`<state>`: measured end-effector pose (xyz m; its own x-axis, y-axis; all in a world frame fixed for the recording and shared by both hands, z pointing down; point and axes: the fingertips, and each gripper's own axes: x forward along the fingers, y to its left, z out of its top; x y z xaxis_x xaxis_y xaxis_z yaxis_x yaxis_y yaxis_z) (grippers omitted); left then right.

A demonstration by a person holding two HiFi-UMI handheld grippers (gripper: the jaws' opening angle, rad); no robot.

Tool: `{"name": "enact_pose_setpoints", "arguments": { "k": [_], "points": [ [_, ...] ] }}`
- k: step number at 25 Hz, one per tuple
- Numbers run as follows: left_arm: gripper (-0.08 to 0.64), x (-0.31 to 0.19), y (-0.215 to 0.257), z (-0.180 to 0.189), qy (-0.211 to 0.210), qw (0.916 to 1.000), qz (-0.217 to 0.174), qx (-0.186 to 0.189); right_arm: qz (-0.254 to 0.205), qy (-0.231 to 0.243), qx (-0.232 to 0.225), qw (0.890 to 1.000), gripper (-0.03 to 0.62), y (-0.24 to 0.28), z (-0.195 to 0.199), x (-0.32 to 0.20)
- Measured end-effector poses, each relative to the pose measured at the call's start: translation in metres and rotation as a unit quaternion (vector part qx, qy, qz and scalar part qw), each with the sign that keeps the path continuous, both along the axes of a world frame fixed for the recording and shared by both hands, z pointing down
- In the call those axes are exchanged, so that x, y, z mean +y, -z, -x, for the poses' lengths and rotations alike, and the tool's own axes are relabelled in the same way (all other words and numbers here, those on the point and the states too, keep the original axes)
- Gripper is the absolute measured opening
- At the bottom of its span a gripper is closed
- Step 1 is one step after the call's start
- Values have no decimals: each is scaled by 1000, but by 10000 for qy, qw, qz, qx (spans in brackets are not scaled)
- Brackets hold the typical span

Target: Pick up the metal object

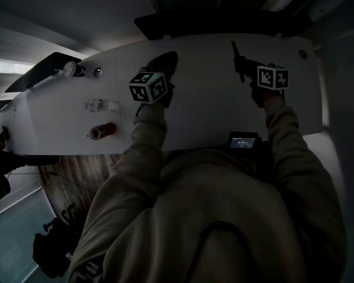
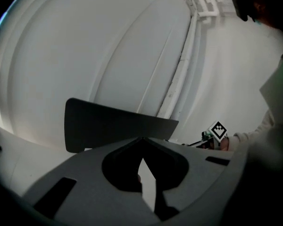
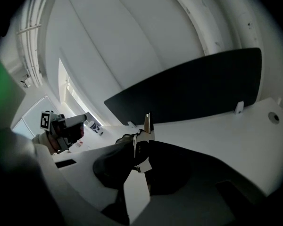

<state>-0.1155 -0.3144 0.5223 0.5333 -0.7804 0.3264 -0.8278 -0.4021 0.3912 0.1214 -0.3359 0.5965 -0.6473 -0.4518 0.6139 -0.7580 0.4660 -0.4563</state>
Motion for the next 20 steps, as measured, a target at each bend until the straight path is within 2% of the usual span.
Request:
{"name": "enact_pose_setpoints", "arguments": {
  "k": [5,9,11,17,20],
  "points": [
    [3,-4,42,6,-10,9992,-378,-124,-537,55,-208,9983,95,54,11,-8],
    [3,-14,90,4,195,9967,-747,269,-1027,124,-353,9940,95,109,20,-12],
    [3,-16,117,-2,131,9945,-1003,287,-1301,200,-383,9906,95,136,25,-14],
    [3,-19,218,-6,-21,9807,-1957,31,-2102,322,-713,9745,95,244,36,-22],
    [3,-19,271,-2,-80,9739,-2265,-143,-2496,423,-730,9647,95,308,49,-20]
  ]
}}
